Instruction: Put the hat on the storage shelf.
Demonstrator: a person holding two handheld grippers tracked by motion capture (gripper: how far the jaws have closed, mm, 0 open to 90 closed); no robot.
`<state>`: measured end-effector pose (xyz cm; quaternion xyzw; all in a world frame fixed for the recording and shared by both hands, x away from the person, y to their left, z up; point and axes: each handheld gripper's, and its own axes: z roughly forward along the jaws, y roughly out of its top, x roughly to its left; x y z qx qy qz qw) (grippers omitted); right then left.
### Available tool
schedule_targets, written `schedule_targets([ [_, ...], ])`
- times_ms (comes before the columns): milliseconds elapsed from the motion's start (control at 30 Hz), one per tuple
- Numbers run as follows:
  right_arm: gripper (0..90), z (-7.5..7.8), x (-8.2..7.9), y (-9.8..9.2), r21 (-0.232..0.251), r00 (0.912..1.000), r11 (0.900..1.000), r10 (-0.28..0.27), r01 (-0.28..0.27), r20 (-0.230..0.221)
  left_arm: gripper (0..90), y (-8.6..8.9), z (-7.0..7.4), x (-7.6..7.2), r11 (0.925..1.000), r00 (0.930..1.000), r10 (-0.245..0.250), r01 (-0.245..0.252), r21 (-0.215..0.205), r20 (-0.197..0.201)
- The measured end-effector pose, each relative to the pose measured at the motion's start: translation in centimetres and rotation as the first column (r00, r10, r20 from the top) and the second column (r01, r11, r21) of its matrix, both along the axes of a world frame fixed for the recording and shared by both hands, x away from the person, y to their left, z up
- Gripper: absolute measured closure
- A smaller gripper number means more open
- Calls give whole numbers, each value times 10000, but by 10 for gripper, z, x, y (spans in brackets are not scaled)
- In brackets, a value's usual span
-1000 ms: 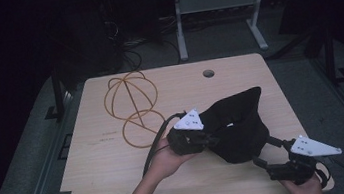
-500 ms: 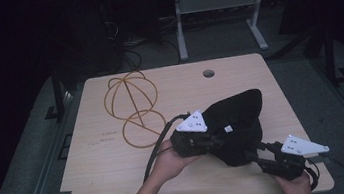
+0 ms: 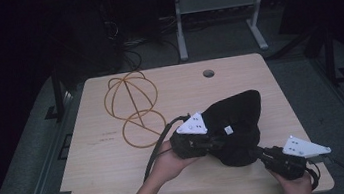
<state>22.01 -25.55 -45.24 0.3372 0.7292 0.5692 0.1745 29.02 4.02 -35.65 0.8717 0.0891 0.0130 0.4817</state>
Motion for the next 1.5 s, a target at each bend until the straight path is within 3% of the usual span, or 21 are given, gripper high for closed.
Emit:
schedule_targets([
  [167,865,3,-1,1,-154,10000,9999,24,-23,75,674,2,2,-3,9985,9994,246,-258,477,263],
  [367,872,10,-2,-3,-120,9997,9999,-58,61,232,488,16,7,-8,9968,9965,575,-607,523,605],
  [500,874,14,-2,-7,-89,9993,9998,-168,171,342,454,28,11,-11,9956,9940,814,-844,400,731],
  [700,875,28,-3,-13,-158,9978,9996,-207,218,633,412,48,8,-22,9889,9847,1400,-1443,348,1039],
  [1067,876,63,-1,-22,-586,9948,9980,-163,223,1008,359,82,-20,-30,9751,9731,2184,-2206,227,732],
  [1233,877,72,1,-23,-593,9945,9980,-133,195,1036,313,96,-32,-31,9630,9621,2652,-2675,311,634],
  [1500,877,94,4,-23,-542,9893,9981,-195,276,1448,281,115,-48,-34,9546,9544,2969,-2975,162,309],
])
